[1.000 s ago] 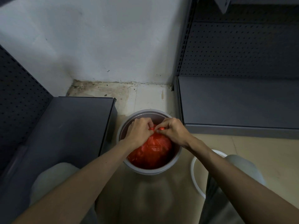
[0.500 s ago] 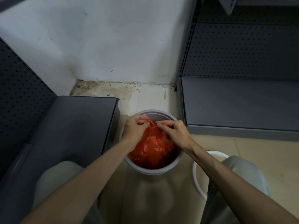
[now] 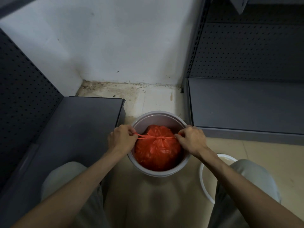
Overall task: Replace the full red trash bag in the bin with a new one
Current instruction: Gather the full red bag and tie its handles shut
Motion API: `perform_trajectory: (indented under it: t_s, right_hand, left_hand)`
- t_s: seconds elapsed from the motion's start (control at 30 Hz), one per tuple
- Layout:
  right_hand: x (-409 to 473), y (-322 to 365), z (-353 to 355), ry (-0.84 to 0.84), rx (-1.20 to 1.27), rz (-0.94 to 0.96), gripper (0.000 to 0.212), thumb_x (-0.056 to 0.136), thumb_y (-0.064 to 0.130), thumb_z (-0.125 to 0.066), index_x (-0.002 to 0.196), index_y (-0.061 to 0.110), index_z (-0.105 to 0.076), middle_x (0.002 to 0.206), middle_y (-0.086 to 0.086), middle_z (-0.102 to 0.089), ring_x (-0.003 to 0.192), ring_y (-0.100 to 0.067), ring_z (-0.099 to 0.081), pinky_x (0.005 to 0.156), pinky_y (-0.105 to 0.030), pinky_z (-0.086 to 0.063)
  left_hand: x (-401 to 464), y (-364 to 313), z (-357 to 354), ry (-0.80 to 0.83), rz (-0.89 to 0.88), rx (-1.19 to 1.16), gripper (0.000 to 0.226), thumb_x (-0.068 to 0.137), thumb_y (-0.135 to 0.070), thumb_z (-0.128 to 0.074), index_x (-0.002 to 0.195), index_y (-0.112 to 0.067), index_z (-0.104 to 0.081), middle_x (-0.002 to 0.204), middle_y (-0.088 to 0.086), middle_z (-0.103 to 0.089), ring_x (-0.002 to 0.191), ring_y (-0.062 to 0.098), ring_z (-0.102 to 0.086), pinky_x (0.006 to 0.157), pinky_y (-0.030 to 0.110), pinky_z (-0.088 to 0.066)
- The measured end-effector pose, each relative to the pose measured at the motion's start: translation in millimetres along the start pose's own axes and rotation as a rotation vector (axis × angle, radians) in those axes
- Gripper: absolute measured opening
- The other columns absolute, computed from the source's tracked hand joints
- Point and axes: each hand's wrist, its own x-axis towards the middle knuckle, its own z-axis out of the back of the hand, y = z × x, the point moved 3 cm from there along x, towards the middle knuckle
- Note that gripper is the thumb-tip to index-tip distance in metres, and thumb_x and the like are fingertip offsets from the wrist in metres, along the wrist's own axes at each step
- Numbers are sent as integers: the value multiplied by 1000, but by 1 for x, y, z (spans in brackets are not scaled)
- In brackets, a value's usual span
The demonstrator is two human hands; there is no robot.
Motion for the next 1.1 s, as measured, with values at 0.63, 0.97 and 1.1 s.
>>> perform_trajectory:
  t_s: [0.63,0.97,1.1]
  right_hand:
    - [0,8,-2,-2,-240,101,33,93,42,-49,111,19,-64,118,-8,-61,111,-27,-50,96,-40,-35]
    - [0,44,-10,202,-332,316,73,75,66,-59,131,19,-51,127,-7,-51,120,-28,-43,106,-40,-27]
    - [0,45,-24,185,-368,304,53,86,49,-59,127,16,-53,129,-11,-49,119,-30,-44,102,-42,-31]
  left_hand:
    - [10,-11,-1,53,-347,355,31,85,-21,-61,116,-19,-64,112,0,-61,109,21,-52,88,34,-38]
    - [6,-46,-40,406,-738,564,74,88,-46,-62,151,-20,-32,147,1,-42,132,22,-39,111,41,-31]
    - [9,-42,-54,404,-669,505,64,90,-42,-61,146,-17,-40,140,3,-48,128,23,-42,105,40,-35]
